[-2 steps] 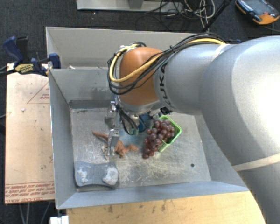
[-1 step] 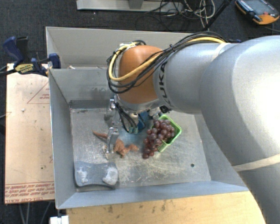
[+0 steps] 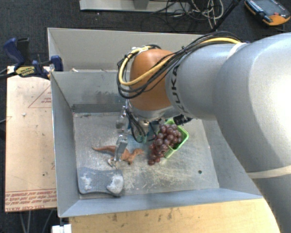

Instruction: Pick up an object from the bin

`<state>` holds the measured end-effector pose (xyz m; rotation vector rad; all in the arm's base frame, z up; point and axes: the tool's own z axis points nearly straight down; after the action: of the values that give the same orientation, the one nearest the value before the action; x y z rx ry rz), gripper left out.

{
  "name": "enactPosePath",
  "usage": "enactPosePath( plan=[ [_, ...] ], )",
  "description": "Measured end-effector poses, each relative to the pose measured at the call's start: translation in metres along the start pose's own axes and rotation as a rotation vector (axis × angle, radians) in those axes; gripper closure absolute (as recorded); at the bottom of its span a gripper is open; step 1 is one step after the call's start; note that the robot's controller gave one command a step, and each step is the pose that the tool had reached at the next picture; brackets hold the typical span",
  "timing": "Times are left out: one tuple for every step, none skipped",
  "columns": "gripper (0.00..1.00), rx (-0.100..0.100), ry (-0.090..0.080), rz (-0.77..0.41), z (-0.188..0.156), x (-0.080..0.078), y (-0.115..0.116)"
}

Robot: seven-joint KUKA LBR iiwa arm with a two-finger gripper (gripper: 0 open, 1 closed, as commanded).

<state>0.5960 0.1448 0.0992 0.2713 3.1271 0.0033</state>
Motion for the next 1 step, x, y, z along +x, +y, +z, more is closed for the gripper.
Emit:
enactPosePath(
  plan=[
    [0.0, -0.001, 0.002, 0.004, 0.0172, 0.0091, 0.004]
  ],
)
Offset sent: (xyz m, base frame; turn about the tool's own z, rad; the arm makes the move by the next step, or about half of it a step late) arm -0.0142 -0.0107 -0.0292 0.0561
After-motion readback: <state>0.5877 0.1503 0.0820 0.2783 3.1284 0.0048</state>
